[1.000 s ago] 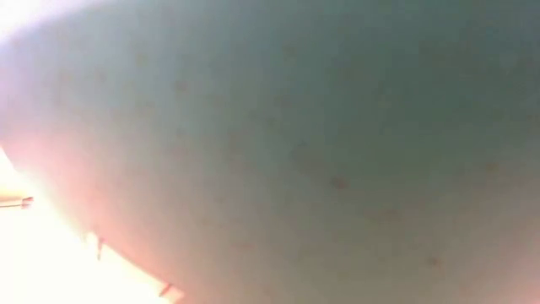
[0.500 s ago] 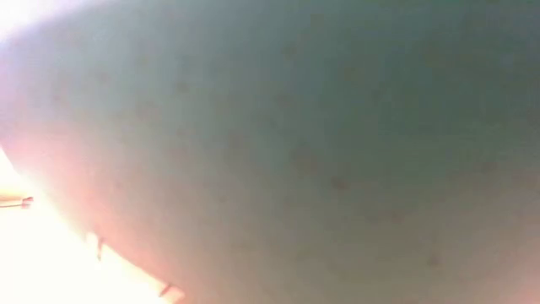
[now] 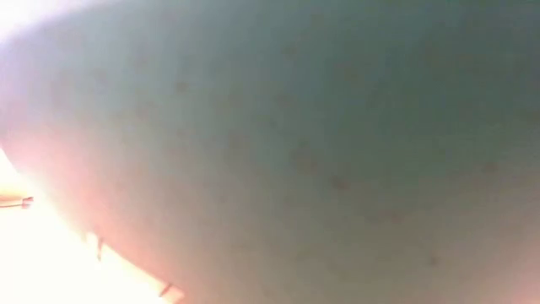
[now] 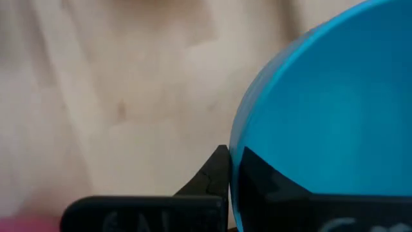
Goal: Place and stack bowls onto a shelf
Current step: Put the blue bowl on the shelf
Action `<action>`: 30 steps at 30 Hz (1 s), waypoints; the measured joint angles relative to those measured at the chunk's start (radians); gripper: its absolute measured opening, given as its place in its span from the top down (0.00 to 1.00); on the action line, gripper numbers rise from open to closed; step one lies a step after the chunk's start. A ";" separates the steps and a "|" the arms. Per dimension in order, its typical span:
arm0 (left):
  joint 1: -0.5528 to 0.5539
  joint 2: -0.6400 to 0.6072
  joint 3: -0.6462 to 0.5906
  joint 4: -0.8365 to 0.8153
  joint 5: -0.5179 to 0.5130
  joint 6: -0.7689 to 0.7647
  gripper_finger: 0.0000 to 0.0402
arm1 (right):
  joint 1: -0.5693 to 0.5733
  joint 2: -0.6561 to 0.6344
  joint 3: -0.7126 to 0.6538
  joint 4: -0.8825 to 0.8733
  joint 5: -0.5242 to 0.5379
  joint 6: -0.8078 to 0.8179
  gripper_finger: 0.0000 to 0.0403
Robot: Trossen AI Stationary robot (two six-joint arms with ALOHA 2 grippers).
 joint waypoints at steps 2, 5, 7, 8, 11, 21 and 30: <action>0.000 0.000 0.000 0.000 0.000 0.000 0.94 | 0.000 0.000 0.068 -0.021 0.051 -0.030 1.00; 0.000 0.000 0.000 0.000 0.000 0.000 0.94 | -0.009 0.004 0.161 -0.021 0.113 -0.095 1.00; 0.000 0.000 0.000 0.000 0.000 0.000 0.94 | -0.028 0.021 0.219 -0.020 0.133 -0.132 1.00; 0.000 0.000 0.000 0.000 0.000 0.000 0.94 | -0.040 0.031 0.245 -0.021 0.134 -0.154 1.00; 0.000 0.000 0.000 0.000 0.000 0.000 0.94 | -0.082 0.086 0.317 -0.019 0.135 -0.239 1.00; 0.000 0.000 0.000 0.000 0.000 0.000 0.94 | -0.244 0.327 0.531 0.065 0.133 -0.422 1.00; 0.000 0.000 0.000 0.000 0.000 0.000 0.94 | -0.363 0.529 0.653 0.130 -0.051 -0.551 1.00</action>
